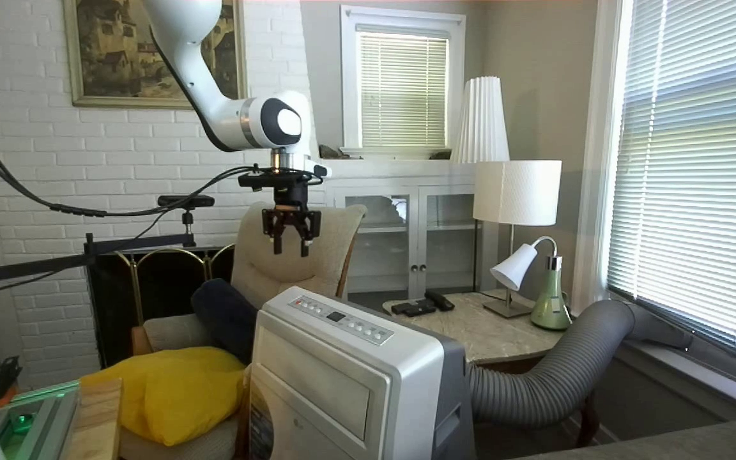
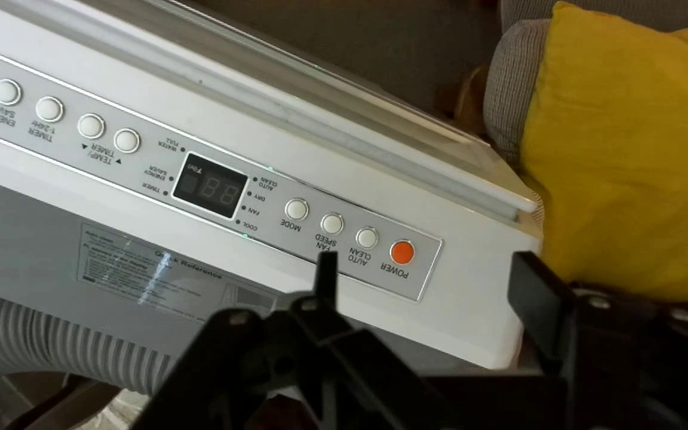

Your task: Turn on the air conditioner.

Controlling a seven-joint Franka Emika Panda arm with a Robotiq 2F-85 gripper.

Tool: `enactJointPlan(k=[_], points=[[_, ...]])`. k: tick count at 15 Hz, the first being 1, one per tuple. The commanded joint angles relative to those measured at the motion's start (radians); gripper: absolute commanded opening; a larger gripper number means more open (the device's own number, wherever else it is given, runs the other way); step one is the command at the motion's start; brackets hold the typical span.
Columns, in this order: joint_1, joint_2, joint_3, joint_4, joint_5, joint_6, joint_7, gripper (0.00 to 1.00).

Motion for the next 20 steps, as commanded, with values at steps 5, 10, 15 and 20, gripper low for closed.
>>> enactJointPlan(k=[5, 10, 15, 20], points=[[0.022, 0.065, -0.001, 0.018, -0.001, 0.065, 0.028, 0.16], [0.033, 0.092, -0.004, 0.022, -0.011, 0.087, 0.037, 0.00], [0.045, 0.121, -0.008, 0.028, -0.022, 0.111, 0.055, 0.00], [0.055, 0.157, -0.018, 0.050, -0.028, 0.113, 0.083, 0.00]])
